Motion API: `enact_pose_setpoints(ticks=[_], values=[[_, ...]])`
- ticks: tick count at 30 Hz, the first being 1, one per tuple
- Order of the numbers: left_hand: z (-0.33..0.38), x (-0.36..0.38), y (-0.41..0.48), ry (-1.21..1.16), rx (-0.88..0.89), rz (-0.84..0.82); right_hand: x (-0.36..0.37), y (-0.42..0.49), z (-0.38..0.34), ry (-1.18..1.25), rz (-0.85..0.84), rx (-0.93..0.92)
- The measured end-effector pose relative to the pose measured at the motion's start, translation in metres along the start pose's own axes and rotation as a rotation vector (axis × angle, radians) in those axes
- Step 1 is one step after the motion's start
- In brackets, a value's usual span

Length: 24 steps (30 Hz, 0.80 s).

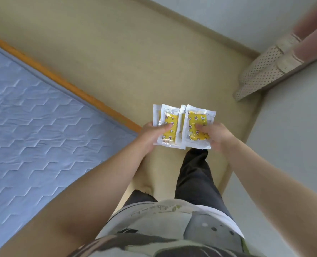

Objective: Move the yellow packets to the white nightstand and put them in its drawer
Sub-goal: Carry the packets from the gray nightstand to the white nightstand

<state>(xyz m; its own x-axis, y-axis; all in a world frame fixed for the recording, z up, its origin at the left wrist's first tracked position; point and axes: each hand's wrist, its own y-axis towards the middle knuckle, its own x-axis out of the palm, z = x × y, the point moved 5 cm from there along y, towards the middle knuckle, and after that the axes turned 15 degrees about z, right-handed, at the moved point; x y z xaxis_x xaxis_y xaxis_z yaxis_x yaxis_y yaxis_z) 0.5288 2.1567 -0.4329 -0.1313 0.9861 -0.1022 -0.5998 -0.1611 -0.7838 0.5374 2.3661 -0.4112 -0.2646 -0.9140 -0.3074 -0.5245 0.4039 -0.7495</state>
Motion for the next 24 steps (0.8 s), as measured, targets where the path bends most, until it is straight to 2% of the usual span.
enact_pose_setpoints(ticks=[2,4,8,11,14,17,24], values=[[0.036,0.035,0.021,-0.067,0.001,-0.078,-0.007,0.040,-0.042,-0.011,-0.029,-0.026],[0.071,0.061,0.045,-0.149,0.004,-0.088,-0.010,0.083,-0.088,-0.060,-0.057,-0.050],[0.131,0.102,0.089,-0.260,-0.049,-0.018,-0.008,0.154,-0.175,-0.224,-0.115,-0.106],[0.162,0.111,0.114,-0.260,-0.088,0.138,0.004,0.188,-0.225,-0.274,-0.104,-0.102],[0.191,0.101,0.141,-0.282,-0.091,0.242,0.037,0.205,-0.267,-0.275,-0.172,-0.061],[0.215,0.076,0.176,-0.417,-0.114,0.351,0.083,0.219,-0.304,-0.277,-0.256,-0.045],[0.305,-0.016,0.272,-0.576,-0.094,0.442,0.236,0.250,-0.416,-0.420,-0.323,-0.115]])
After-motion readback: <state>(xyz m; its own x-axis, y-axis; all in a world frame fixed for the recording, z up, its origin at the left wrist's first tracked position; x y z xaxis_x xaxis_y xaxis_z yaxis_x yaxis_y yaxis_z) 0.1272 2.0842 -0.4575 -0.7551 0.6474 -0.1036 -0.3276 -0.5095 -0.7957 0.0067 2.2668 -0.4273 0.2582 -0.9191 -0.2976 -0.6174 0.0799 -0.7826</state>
